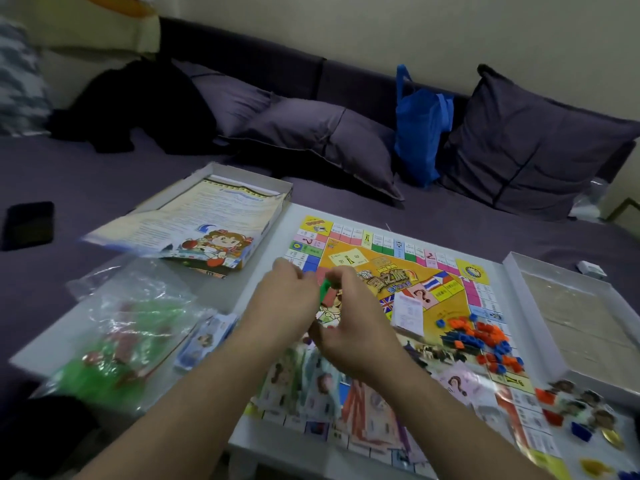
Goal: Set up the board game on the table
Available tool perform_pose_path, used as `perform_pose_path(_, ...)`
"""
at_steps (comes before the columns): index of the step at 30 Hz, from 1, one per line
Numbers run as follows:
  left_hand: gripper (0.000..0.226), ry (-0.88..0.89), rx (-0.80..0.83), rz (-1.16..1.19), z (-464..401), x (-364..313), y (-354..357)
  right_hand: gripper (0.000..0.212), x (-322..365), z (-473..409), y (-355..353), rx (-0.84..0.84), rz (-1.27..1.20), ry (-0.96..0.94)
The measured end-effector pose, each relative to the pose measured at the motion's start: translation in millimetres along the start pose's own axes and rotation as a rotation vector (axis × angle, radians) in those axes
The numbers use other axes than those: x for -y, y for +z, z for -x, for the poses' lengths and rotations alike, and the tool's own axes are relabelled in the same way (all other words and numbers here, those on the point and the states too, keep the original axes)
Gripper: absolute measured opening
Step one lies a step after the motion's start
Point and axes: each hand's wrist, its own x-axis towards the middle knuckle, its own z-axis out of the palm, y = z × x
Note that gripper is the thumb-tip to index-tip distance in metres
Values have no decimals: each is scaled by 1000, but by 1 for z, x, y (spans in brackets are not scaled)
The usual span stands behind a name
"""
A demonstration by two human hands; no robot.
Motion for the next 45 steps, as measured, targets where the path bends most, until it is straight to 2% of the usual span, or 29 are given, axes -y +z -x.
perform_pose_path(3,22,23,-50,-43,-15,5,-29,90,10,-33,35,108,40,50)
perform_pose_path(5,30,8,-83,10,-22,6,-47,94,20,-57,53,135,36,72)
perform_pose_path(8,35,-23,-145,114,-29,9,-66,86,33,-86,71,165,18,101)
perform_pose_path(11,36,-38,-176,213,-33,10,-75,63,34,-101,88,180,112,88)
perform_pose_path(13,35,-41,-180,252,-35,9,-75,60,26,-106,96,201,172,67)
perform_pose_path(18,28,-35,-164,329,-37,5,-67,105,25,-83,71,190,139,47)
perform_pose_path(20,27,-42,-154,355,-38,3,-59,98,21,-64,51,180,117,61)
perform_pose_path(23,27,-37,-86,353,-33,-3,-44,72,7,-29,17,115,101,79)
perform_pose_path(28,23,19,133,325,-8,-25,1,47,-45,19,-49,7,202,248)
perform_pose_path(32,19,82,279,214,10,-32,45,42,-99,44,-99,-102,285,429)
perform_pose_path(36,19,121,345,158,24,-37,80,51,-147,56,-127,-140,400,528)
perform_pose_path(45,23,112,427,130,41,-44,126,33,-186,47,-130,-63,440,420)
